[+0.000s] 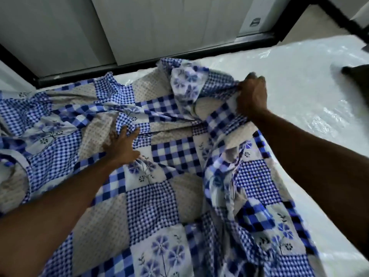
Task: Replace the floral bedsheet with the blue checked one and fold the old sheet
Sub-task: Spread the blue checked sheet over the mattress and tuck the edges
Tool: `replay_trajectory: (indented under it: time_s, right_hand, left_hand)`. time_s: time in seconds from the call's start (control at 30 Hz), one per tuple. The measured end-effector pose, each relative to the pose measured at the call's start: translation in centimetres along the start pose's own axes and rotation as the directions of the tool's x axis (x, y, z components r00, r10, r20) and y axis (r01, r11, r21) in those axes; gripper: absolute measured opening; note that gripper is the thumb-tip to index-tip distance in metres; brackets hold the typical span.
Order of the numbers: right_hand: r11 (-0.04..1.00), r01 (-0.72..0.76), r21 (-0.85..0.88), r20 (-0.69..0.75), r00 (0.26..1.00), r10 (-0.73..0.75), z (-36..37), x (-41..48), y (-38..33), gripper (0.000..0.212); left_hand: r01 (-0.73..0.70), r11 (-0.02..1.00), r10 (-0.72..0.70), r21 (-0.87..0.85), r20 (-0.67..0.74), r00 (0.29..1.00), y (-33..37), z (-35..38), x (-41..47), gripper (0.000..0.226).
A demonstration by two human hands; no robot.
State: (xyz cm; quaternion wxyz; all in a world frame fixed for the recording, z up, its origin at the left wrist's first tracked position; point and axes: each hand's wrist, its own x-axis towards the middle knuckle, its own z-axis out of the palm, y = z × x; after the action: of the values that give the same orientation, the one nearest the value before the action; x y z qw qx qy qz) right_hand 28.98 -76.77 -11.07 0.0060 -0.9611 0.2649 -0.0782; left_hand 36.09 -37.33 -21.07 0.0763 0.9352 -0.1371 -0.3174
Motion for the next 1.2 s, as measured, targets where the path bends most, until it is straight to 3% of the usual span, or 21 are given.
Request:
replay_trajectory:
  time_s: [0.07,0.13,0.23,0.3,0.4,0.57,0.67,0.87,1.0,1.1,1.17,1.2]
  right_hand:
    - [0.999,0.024,-0.025,-0.050,0.998,-0.025,-1.5,-0.9,0.4,0.035]
    - [0.995,0.092,0.045,-0.012,0.996,-0.091,-2.0,-4.6,-1.2,0.038]
    - [0.953,0.245,0.176,0.196,0.940,-0.278,-0.2,-14.7,-4.3,0.051]
    - [0.918,0.347,0.193,0.282,0.877,-0.390,1.2,-22.3,-5.5,0.063]
    - [0.877,0.448,0.174,0.343,0.807,-0.481,2.3,-30.7,-5.6,0.073]
    - [0.913,0.390,0.125,0.470,0.787,-0.400,2.8,-33.8,-0.5,0.092]
    - [0.912,0.363,0.192,0.512,0.756,-0.409,3.1,-33.3,3.0,0.072]
    - [0.769,0.454,0.450,0.247,0.765,-0.595,4.1,-30.8,11.2,0.024]
    - [0.780,0.416,0.468,0.096,0.853,-0.513,2.8,-29.7,15.7,0.027]
    - [0.842,0.397,0.365,-0.020,0.907,-0.420,-0.2,-32.4,17.1,0.038]
    - [0.836,0.462,0.296,0.041,0.868,-0.494,-1.5,-36.2,16.5,0.048]
    - [0.777,0.546,0.313,0.096,0.796,-0.597,-1.7,-38.2,16.1,0.052]
  left_hand:
    - [0.000,0.999,0.005,0.054,-0.104,0.995,0.0,0.1,-0.5,0.086]
    - [-0.066,0.995,0.081,0.069,-0.247,0.966,0.4,1.2,-2.1,0.085]
    - [-0.268,0.963,0.250,0.021,-0.437,0.864,2.1,4.7,-7.3,0.074]
    - [-0.331,0.943,0.279,-0.030,-0.471,0.837,3.7,8.1,-11.9,0.070]
    - [-0.292,0.955,0.253,-0.051,-0.372,0.893,5.8,13.6,-18.0,0.082]
    - [-0.063,0.997,0.066,0.050,-0.070,0.995,7.2,20.7,-24.1,0.101]
    - [0.022,0.999,-0.021,0.050,-0.025,0.999,7.5,21.9,-24.9,0.104]
    - [0.220,0.971,-0.217,0.092,-0.034,0.976,8.0,20.7,-25.7,0.098]
    - [0.328,0.911,-0.326,0.248,-0.049,0.944,6.9,20.6,-26.7,0.081]
    - [0.444,0.875,-0.432,0.194,-0.102,0.896,8.1,20.2,-28.2,0.065]
    - [0.369,0.911,-0.340,0.185,-0.169,0.925,10.1,20.6,-29.4,0.071]
    - [0.291,0.940,-0.259,0.177,-0.183,0.948,11.8,21.0,-30.0,0.078]
